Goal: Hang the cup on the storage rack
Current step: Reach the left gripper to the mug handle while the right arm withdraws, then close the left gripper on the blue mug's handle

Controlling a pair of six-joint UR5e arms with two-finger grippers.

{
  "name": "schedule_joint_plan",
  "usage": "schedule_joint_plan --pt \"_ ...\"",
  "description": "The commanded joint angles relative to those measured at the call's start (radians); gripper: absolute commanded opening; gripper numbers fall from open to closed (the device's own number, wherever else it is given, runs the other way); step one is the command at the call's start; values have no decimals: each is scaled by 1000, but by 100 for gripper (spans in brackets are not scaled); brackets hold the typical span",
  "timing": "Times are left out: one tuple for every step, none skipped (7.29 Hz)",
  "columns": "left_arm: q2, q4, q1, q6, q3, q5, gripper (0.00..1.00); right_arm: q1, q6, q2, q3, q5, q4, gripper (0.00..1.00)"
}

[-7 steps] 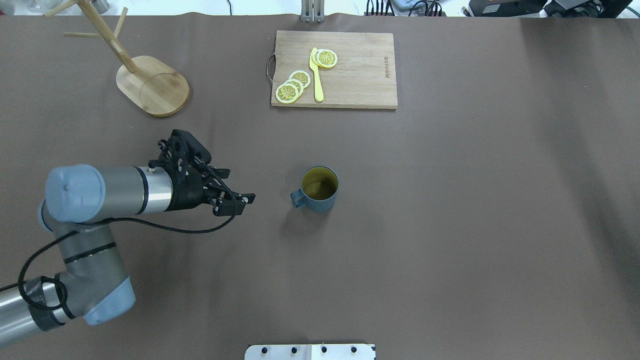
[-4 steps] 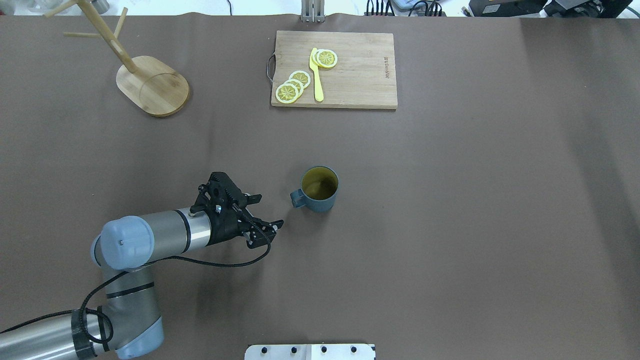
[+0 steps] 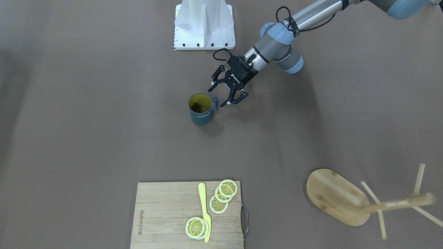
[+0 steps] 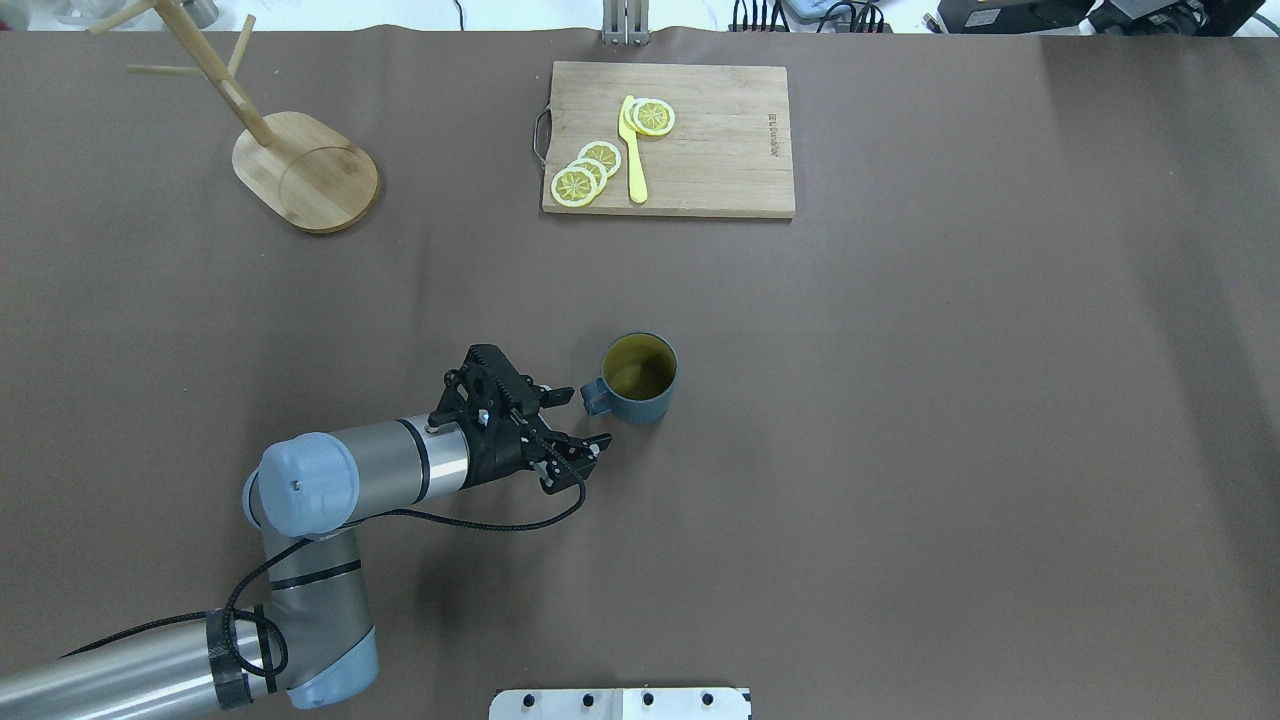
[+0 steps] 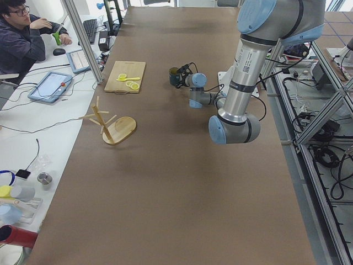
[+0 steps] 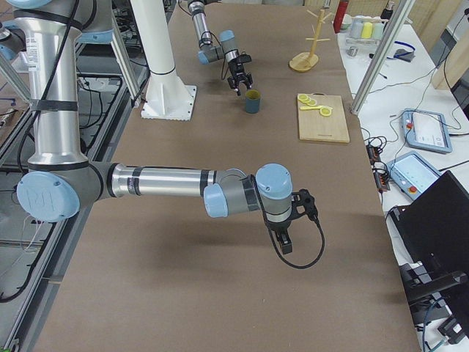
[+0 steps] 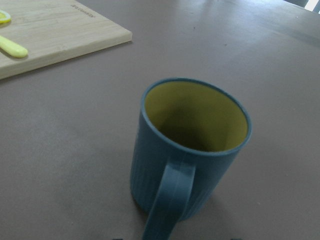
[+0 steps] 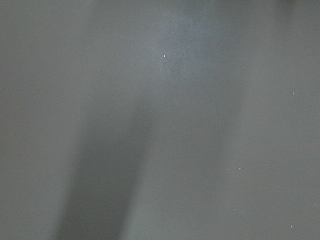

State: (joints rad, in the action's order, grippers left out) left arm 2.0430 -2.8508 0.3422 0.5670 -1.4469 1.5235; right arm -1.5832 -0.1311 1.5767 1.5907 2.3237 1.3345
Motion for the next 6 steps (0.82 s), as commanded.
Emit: schedule_joint_plan --pt "8 1 3 -16 0 0 61 0 2 -3 0 -1 0 100" --pt "8 -1 6 -18 0 0 57 0 4 -4 2 -1 0 100" --pt "8 1 26 -19 0 0 59 0 4 -4 2 -3 0 100" --pt "6 2 44 -19 2 1 60 0 5 -7 2 -1 0 100" --pt "6 2 47 -19 2 1 60 0 5 -7 2 -1 0 100" --pt "8 2 46 -19 2 1 60 0 5 -4 2 -1 0 100"
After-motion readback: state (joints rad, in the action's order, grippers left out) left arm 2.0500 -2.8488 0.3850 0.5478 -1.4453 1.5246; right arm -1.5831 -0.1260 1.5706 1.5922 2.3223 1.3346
